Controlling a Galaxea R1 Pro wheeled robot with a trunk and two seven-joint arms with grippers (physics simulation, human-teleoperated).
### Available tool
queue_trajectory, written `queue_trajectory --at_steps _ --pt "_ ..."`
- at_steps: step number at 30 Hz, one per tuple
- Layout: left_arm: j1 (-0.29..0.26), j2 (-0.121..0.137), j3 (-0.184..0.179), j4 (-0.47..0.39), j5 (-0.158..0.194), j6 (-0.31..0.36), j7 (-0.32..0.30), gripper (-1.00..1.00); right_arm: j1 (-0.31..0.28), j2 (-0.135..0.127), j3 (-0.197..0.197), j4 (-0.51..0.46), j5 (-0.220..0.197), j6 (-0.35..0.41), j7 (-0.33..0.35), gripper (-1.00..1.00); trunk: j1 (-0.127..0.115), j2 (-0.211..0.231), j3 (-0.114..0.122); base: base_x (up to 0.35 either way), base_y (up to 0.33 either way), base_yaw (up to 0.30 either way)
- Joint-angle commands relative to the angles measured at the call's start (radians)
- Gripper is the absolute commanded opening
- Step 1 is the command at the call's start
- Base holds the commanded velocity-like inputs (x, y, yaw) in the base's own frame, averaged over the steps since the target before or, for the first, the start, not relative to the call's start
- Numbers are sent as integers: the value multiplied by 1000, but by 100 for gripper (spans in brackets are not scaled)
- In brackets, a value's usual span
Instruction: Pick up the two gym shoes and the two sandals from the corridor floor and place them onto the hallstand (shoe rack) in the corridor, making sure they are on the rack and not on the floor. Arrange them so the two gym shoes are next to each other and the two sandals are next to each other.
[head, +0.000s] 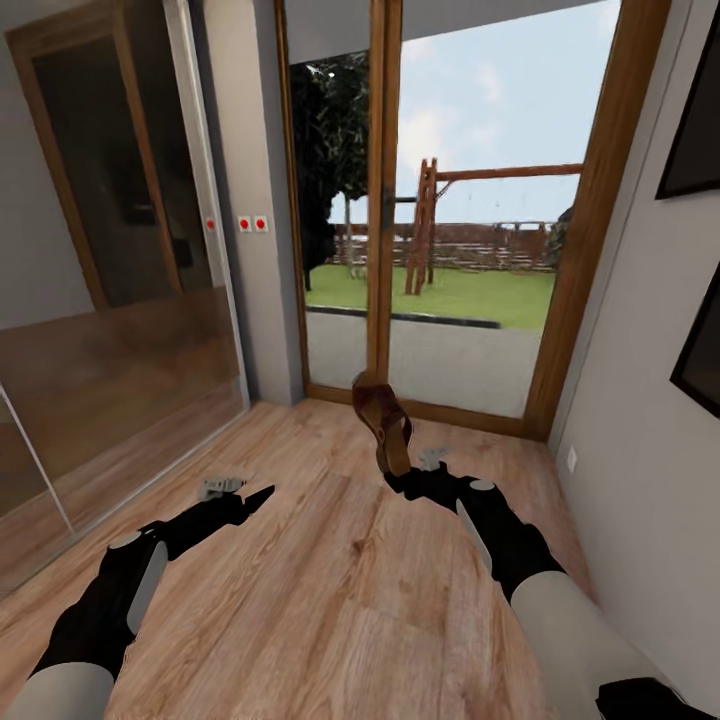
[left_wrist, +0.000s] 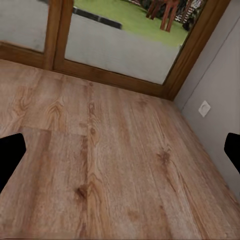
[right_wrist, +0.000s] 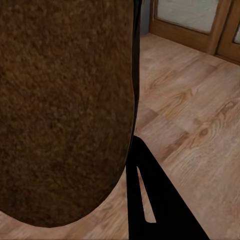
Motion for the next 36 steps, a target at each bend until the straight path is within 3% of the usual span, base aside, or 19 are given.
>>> queue_trajectory --at_steps 1,8,21,36 --pt "-1 0 1 0 9 10 -3 100 0 0 -1 -2 6 5 5 -100 0 0 0 0 0 246" --pt "-1 0 2 0 9 10 -3 100 0 0 -1 -1 6 5 5 -100 0 0 6 12 32 246" --pt "0 0 2 0 9 10 -3 100 0 0 -1 -1 6 5 5 -100 0 0 18 56 246 246" --pt "-1 0 2 0 9 10 -3 100 0 0 -1 -1 6 5 5 -100 0 0 31 1 18 246"
